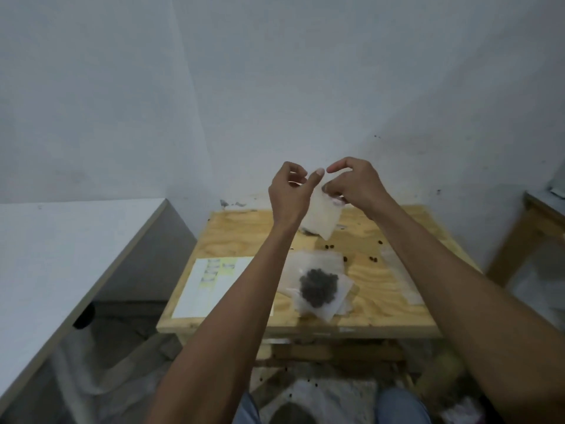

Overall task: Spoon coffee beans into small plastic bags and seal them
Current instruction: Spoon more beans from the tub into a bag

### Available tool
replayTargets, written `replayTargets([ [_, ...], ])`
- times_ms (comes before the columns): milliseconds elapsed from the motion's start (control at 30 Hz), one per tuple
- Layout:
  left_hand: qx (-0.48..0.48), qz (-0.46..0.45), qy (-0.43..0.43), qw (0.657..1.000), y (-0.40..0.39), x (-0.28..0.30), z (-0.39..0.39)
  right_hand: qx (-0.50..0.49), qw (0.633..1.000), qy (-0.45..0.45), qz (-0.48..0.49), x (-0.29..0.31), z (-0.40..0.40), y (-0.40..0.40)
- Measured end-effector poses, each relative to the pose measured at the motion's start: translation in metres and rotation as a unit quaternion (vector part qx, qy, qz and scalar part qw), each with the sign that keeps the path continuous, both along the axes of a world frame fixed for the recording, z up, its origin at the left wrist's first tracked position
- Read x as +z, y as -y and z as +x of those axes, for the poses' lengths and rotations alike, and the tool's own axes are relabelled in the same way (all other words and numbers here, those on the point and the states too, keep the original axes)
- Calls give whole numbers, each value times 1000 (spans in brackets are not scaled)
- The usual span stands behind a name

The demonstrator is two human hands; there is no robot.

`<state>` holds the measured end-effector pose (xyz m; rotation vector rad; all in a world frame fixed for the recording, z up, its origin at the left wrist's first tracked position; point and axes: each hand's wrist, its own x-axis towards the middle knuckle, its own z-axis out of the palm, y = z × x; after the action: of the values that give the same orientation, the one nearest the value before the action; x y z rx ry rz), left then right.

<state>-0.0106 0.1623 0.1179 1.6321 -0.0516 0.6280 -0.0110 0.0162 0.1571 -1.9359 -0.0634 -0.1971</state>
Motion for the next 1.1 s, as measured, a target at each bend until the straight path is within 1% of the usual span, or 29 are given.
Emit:
replayTargets([
  [67,-53,-41,-44,997,-3,3,-1,5,1000,2,21,0,-2,-8],
  [167,-124,-154,-88,976,-6,7,-8,40,995,-14,86,0,-6,-12],
  [267,-162,-183,-93,965,-11,6,-11,61,990,-31,123,1,-8,-11],
  [367,-160,-161,-85,970,-16,5,-9,52,992,-22,114,0,-6,-11],
  [400,-155,-145,-83,974,-16,5,-8,41,996,-1,83,-2,-5,-11],
  [467,-136,-107,-88,981,-13,6,-5,19,997,61,-31,-8,-2,-13],
  [533,-111,-71,-100,986,-10,7,-1,14,985,115,-131,-14,-1,-18],
  [567,-99,-58,-106,988,-9,7,1,16,979,127,-155,-15,-2,-19],
  [700,-65,-48,-117,990,-7,0,5,42,977,107,-181,-11,-5,-21],
  [800,-95,-83,-136,983,-6,-2,4,46,979,86,-178,-7,-4,-21],
  [900,-123,-116,-162,972,-7,2,-1,40,978,94,-180,-11,-2,-18],
  [1000,-129,-83,-154,976,-10,2,-1,39,982,83,-165,-15,-1,-13],
  [1100,-110,-9,-121,986,-10,-2,2,32,984,71,-161,-15,-2,-7],
])
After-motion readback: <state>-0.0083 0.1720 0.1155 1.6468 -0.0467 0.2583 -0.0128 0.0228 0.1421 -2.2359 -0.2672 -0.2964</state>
